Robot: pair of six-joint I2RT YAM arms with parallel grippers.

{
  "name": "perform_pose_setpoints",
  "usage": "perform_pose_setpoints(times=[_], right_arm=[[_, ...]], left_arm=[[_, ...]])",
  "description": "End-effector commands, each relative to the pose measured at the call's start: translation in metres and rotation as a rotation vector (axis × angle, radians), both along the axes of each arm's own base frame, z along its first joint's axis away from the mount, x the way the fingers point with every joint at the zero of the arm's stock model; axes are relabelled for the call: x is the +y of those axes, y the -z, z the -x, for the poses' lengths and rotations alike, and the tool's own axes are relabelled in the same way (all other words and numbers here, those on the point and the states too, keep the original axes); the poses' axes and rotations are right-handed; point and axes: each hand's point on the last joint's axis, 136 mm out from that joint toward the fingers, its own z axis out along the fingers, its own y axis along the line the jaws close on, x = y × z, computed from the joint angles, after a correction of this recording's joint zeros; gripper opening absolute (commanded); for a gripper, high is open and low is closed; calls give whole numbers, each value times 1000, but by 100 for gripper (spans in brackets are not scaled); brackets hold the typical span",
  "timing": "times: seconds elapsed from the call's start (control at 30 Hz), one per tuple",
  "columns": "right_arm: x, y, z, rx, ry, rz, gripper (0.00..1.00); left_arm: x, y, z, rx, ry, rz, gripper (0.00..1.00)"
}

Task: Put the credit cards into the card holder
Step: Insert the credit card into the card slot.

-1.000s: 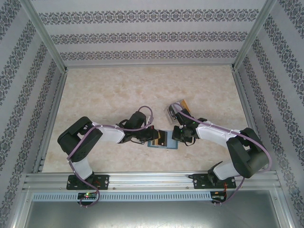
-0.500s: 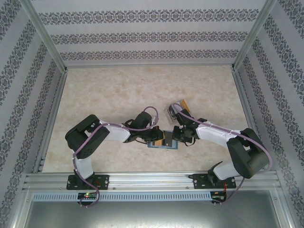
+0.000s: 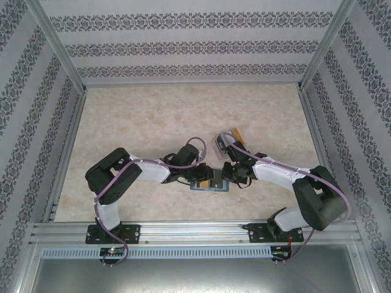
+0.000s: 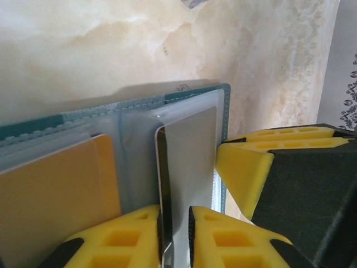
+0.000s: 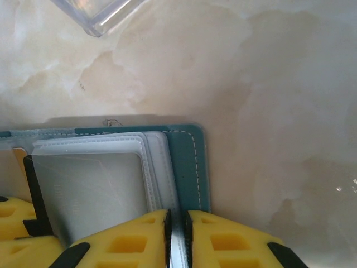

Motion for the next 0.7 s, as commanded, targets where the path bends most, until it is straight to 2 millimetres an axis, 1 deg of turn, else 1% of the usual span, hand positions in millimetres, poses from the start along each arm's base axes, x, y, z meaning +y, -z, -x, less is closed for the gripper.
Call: perform_pose_setpoints(times=[0.0, 0.1, 0.17, 0.5, 0.57, 0.67], right_arm=[[-13, 18, 12, 34, 10, 74, 18], [-13, 19, 13, 38, 10, 76, 18], [-13, 20, 12, 39, 11, 74, 18], [-6, 16, 9, 34, 6, 49, 18], [-6, 14, 8, 28, 7, 42, 18], [-6, 8, 7, 15, 8, 42, 18]], left_arm=[[10, 8, 12, 13, 1, -98, 25], [16, 7, 14, 7, -5, -119, 30], [14, 5, 14, 2, 4, -110, 30], [-19, -1, 21, 22, 124, -56, 26], [-19, 0, 22, 26, 130, -65, 26], [-11, 3, 20, 22, 98, -105, 26]])
